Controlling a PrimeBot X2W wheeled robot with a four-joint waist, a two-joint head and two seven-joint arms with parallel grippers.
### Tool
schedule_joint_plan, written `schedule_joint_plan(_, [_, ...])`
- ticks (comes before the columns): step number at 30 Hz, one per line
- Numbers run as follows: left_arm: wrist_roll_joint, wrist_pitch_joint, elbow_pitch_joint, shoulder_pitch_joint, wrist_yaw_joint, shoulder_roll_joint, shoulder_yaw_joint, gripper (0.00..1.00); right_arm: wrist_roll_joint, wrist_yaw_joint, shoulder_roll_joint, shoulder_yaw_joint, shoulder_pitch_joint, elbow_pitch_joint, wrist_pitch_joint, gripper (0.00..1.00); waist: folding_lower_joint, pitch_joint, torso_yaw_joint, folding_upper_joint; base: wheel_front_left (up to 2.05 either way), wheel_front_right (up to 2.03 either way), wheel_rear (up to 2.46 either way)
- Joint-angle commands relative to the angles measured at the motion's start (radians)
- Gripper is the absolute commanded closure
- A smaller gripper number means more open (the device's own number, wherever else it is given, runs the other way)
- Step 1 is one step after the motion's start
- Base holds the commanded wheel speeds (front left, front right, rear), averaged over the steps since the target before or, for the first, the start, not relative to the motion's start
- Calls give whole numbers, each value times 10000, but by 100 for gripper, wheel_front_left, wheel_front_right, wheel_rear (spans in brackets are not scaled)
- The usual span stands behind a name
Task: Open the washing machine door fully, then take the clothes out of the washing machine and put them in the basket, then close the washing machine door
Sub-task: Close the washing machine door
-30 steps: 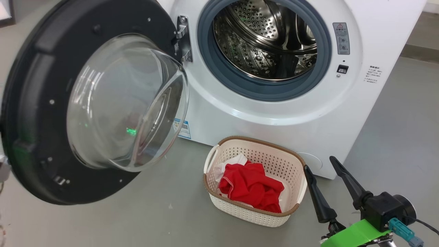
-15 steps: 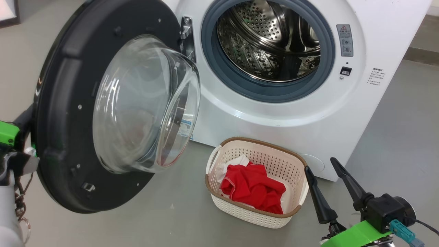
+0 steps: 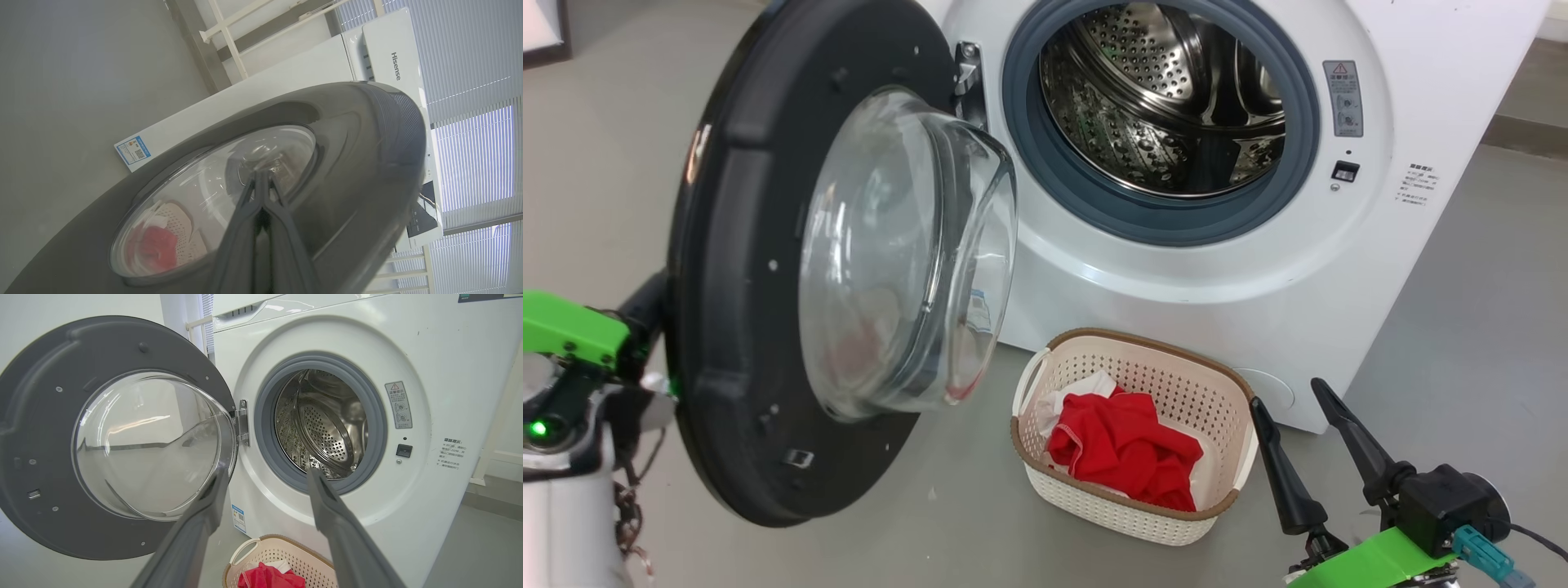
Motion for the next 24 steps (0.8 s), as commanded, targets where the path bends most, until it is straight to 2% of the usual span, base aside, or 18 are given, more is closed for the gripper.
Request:
schedule_joint_plan(1, [-103, 185, -476, 47, 79, 117, 107, 100, 54, 62, -95, 243, -285, -215, -138, 0, 0, -9, -19, 0, 0, 0, 0])
schedule_joint_plan(14, [-345, 802, -3805, 1652, 988, -891, -347, 100, 89, 62, -95, 254, -352, -173, -187, 0, 0, 108, -432, 0, 0, 0, 0])
schedule_joint_plan(24, [-780, 740, -5018, 2419, 1316, -1219, -637, 100, 111, 62, -95, 235, -413, -117, -225, 0, 0, 208, -1191, 0, 0, 0, 0])
